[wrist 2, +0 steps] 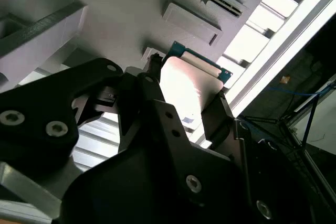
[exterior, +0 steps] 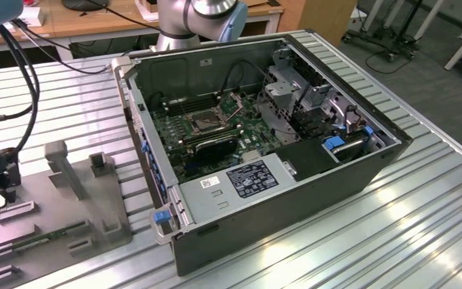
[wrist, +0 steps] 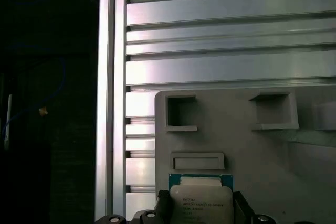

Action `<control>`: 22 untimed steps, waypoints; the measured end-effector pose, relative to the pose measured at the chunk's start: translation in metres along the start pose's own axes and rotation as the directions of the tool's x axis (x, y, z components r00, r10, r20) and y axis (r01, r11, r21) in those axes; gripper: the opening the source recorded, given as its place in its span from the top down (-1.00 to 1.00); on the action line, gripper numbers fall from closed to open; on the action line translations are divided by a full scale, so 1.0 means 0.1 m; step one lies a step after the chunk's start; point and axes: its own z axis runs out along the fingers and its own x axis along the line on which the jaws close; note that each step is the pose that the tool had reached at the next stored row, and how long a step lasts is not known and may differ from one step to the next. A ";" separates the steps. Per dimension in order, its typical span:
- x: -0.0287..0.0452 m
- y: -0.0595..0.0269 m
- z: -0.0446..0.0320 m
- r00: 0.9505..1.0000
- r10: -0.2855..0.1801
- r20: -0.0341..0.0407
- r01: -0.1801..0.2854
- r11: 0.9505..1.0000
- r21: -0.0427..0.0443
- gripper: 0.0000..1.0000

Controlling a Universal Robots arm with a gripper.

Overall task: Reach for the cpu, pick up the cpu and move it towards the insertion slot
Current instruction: 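Pick up the cpu and move it towards the insertion slot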

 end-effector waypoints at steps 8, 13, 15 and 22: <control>0.000 0.004 -0.045 1.000 0.000 0.000 0.000 1.000 0.008 -0.09; -0.001 0.005 -0.050 1.000 0.000 0.001 0.000 1.000 0.013 -0.09; -0.001 0.005 -0.050 1.000 0.000 0.001 0.000 1.000 0.013 -0.09; -0.001 0.006 -0.059 1.000 0.000 0.000 0.000 1.000 0.014 -0.09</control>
